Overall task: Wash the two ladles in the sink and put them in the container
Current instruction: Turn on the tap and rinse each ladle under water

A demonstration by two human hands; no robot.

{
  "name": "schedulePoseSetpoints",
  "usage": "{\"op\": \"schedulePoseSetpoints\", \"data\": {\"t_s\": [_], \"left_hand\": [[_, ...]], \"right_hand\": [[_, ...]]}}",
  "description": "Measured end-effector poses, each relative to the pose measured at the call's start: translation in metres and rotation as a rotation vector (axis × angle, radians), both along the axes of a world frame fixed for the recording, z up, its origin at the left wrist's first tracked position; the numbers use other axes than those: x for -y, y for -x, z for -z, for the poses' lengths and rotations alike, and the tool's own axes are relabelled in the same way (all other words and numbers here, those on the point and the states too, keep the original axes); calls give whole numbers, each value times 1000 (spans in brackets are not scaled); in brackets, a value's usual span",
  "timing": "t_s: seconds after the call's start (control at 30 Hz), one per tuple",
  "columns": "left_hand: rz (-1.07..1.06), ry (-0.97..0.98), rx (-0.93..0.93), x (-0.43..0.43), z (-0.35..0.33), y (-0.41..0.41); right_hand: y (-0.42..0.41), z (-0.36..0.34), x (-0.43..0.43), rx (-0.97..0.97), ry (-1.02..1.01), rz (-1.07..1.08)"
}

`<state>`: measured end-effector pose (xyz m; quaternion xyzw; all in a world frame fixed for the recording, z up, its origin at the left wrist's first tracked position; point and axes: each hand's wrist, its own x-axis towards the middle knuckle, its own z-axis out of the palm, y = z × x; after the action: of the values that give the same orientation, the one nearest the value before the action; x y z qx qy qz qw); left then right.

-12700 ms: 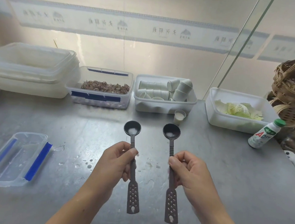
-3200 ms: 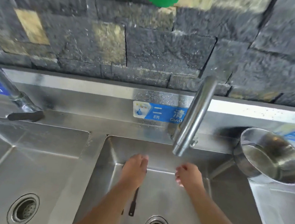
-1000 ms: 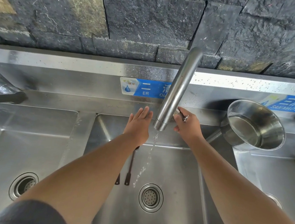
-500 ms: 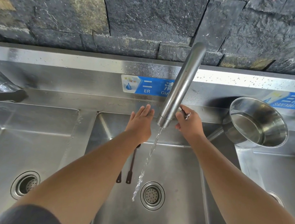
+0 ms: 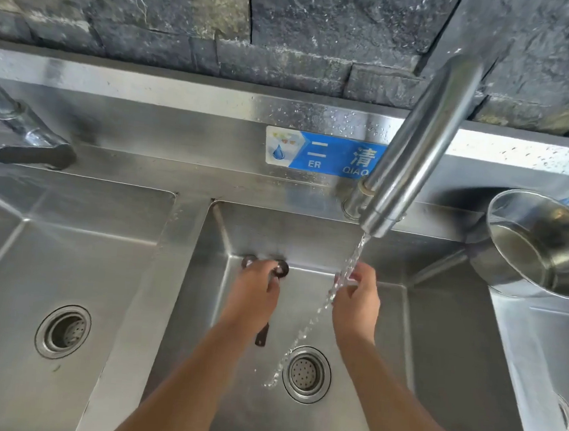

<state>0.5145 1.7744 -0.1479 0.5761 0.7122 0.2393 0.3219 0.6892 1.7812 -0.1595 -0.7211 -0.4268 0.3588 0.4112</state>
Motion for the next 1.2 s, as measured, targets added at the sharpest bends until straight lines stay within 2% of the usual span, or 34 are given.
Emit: {"op": "schedulePoseSetpoints", "data": {"t_s": [0.07, 0.23, 0.33, 0.5, 0.63, 0.83, 1.2], "left_hand": [[-75, 74, 62, 9, 25, 2], [-212, 247, 246, 26, 85, -6], [-265, 316, 238, 24, 116, -10], [-291, 300, 138, 12, 160, -11], [-305, 294, 42, 5, 181, -13], [-259, 280, -41, -1, 190, -16], [-356, 286, 93, 6, 175, -27]], "right_hand": [[12, 19, 8, -57, 82, -54], [36, 77, 8, -10, 289, -184], [50, 106, -2, 65, 384, -278], [63, 143, -18, 37, 528, -293], [65, 165, -32, 89, 555, -274], [74, 175, -32, 54, 554, -245], [74, 170, -23, 97, 587, -295]]}}
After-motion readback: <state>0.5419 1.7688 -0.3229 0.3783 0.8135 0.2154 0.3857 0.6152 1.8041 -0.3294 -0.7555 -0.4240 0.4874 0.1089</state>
